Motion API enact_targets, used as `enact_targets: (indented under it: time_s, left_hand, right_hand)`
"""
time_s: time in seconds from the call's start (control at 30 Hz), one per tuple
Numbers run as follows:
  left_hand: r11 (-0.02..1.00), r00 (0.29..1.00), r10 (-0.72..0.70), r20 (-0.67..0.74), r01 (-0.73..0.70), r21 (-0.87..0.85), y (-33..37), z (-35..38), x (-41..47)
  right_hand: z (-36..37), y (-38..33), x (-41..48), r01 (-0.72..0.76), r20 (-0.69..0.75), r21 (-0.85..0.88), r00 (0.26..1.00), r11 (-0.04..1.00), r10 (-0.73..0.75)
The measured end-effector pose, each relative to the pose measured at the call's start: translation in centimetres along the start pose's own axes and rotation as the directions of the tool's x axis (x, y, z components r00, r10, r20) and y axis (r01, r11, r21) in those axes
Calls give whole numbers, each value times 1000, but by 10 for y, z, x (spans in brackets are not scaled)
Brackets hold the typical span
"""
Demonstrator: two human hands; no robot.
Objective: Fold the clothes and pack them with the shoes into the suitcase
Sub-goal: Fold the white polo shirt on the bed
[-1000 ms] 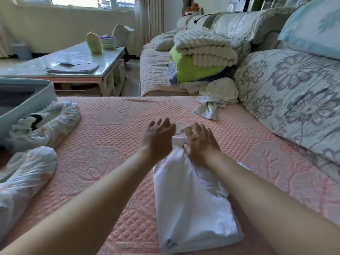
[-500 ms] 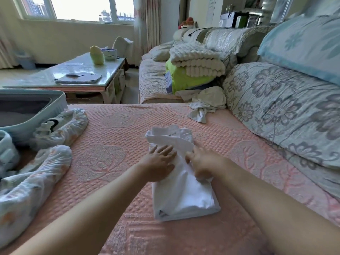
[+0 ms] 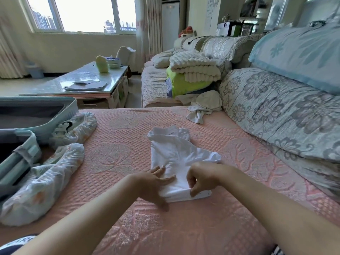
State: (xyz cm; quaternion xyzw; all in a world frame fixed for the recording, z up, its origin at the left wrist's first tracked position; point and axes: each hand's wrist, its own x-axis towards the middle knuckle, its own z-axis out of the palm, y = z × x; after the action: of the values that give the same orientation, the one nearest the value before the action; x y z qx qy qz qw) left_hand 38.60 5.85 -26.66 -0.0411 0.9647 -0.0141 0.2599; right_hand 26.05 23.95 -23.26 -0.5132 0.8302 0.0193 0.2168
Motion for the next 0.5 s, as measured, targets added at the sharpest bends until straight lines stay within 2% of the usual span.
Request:
enact_targets:
  time_s: [0.1,0.17,0.23,0.3,0.33,0.4,0.5]
  left_hand:
    - [999,999,0,45,2,-52,2,-12,-8]
    - [994,999,30,-44,-34,-107,7,-22,-10]
    - [984,971,20,-240,-62,-169,18,-30,-7]
    - [966,924,49,-379,-140,-217,34,-34,3]
    - [953,902,66,-426,-184,-240,43,-34,11]
    - [935,866,53,-498,-218,-279,62,-35,28]
    - [950,816,17,-578,-194,-245,86,-41,55]
  right_hand:
    - [6,5,-4,-25,94,67,995,997,19]
    - [3,10,-7,-69,112,206,993,976,47]
    - [-6,18,-6,-90,-25,335,994,938,104]
    - [-14,33,-3,-115,-276,268,942,957,191]
    - [-16,41,-2,-156,-357,216,906,964,226]
    - [-17,59,2,-217,-410,217,865,952,291]
    - [-15,89,11,-302,-396,267,831,915,390]
